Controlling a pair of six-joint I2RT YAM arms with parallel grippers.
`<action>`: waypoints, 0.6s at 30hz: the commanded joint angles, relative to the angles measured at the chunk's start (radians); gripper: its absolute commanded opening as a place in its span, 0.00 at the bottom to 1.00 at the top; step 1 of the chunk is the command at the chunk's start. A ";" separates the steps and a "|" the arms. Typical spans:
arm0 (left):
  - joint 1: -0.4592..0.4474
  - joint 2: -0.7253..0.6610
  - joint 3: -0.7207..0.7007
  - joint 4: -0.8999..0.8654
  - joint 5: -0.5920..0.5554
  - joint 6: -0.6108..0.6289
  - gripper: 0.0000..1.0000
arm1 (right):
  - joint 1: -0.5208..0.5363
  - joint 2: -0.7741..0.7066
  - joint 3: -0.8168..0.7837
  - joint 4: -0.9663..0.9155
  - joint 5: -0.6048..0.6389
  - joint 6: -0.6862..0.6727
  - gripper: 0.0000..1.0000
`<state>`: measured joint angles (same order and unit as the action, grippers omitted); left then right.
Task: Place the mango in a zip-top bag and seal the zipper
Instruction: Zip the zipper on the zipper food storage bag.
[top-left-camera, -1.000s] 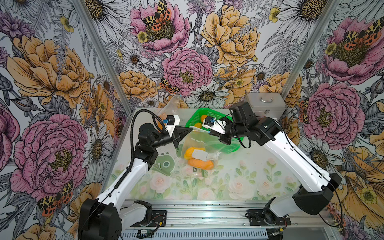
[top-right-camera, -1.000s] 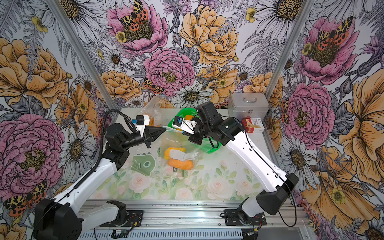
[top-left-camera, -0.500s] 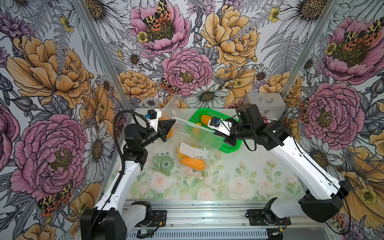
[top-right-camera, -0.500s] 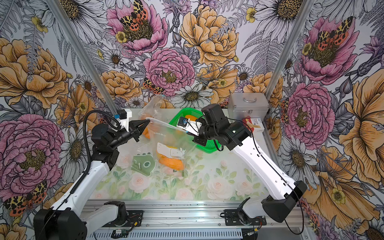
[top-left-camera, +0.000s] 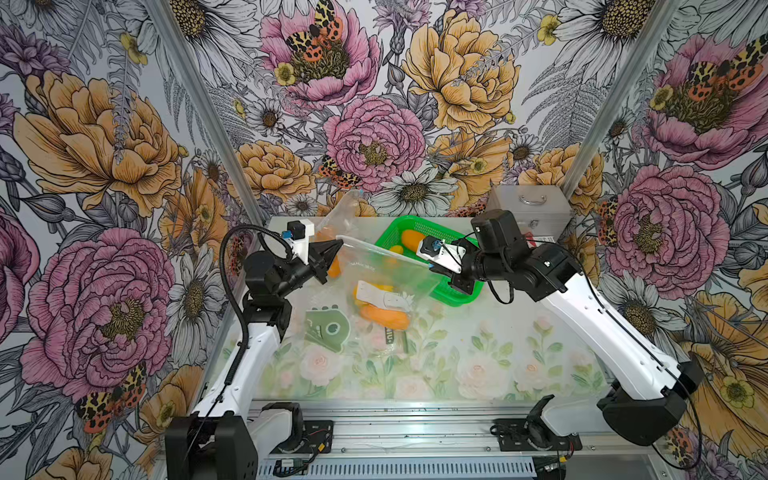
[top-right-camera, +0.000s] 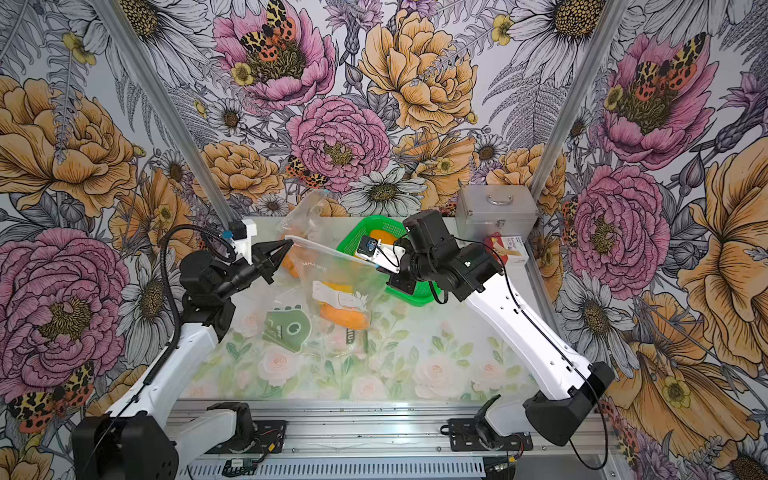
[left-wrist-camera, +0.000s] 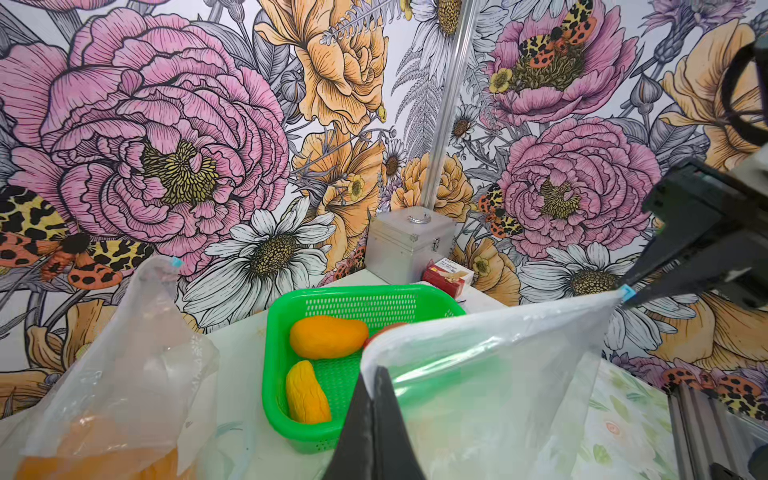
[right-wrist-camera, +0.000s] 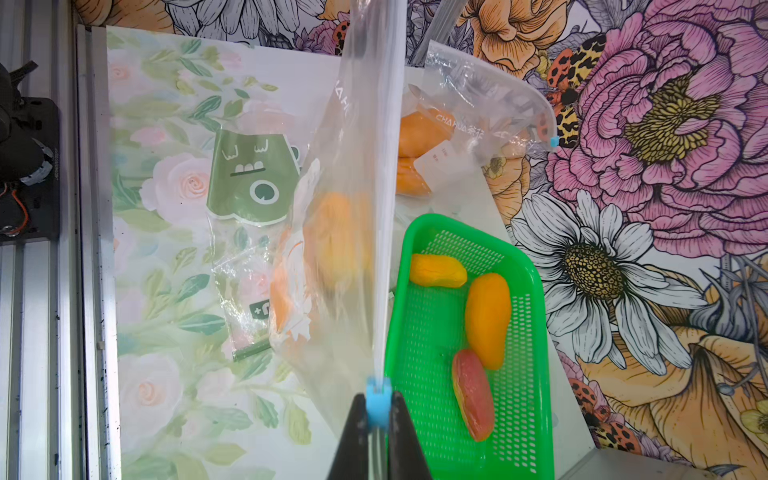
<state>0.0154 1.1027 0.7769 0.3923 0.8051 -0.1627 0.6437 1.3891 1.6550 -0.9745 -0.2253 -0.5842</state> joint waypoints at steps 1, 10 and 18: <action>0.110 0.020 0.015 0.036 -0.187 -0.027 0.00 | -0.040 -0.033 -0.011 -0.155 0.086 0.020 0.00; 0.118 0.040 0.004 0.074 -0.153 -0.047 0.00 | -0.050 -0.013 -0.003 -0.153 0.066 0.021 0.00; 0.059 0.051 -0.020 0.140 -0.059 -0.022 0.00 | -0.049 0.045 0.038 -0.145 -0.001 0.031 0.00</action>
<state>0.0357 1.1416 0.7712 0.4721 0.8562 -0.1871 0.6247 1.4300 1.6543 -0.9714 -0.2600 -0.5678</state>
